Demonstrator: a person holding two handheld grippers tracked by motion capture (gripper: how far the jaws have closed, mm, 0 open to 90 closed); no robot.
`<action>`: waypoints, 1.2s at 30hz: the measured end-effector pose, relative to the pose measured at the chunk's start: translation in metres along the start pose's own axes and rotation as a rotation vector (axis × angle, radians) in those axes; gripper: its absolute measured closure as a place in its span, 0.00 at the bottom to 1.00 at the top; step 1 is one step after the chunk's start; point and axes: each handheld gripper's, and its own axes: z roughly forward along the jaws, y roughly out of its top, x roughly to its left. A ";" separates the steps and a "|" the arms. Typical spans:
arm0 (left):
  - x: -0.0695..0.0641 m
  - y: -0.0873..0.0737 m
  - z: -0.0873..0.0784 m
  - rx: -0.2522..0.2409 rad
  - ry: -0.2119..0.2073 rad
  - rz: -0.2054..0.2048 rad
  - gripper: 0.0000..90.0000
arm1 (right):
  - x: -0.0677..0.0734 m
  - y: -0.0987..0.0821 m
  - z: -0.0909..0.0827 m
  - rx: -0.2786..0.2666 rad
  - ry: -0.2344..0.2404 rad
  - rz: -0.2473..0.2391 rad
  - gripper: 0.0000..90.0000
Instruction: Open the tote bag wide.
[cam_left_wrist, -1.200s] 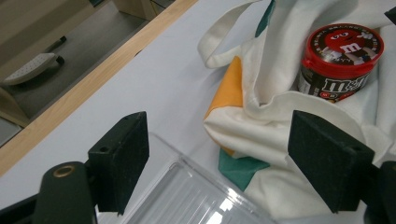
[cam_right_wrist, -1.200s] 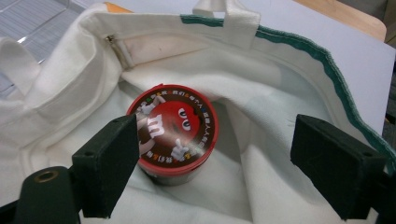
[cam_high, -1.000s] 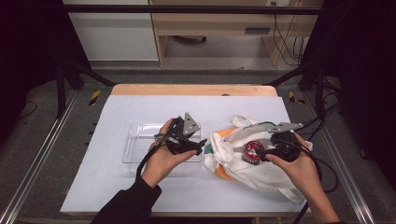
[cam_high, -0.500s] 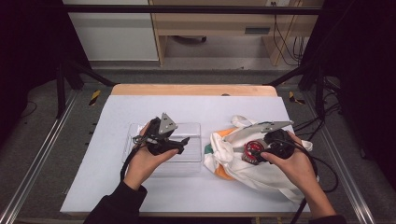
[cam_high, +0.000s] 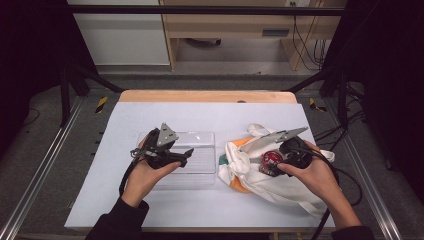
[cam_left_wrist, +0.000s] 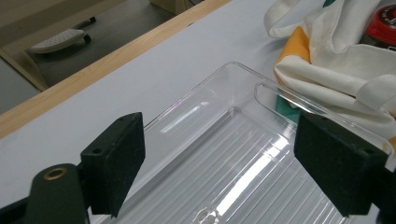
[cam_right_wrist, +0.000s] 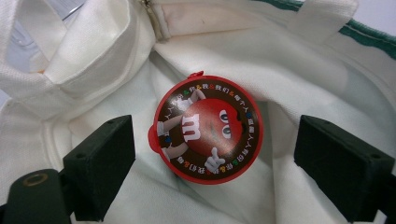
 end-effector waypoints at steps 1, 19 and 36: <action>0.001 -0.001 -0.001 -0.002 0.000 -0.009 0.19 | 0.000 0.000 0.000 -0.005 -0.004 0.009 0.16; 0.009 -0.011 -0.006 0.010 0.016 -0.022 0.18 | -0.004 0.010 0.007 0.077 0.054 -0.039 0.17; 0.009 -0.013 -0.005 0.017 0.015 -0.018 0.18 | -0.002 0.016 0.025 0.126 0.036 0.016 0.16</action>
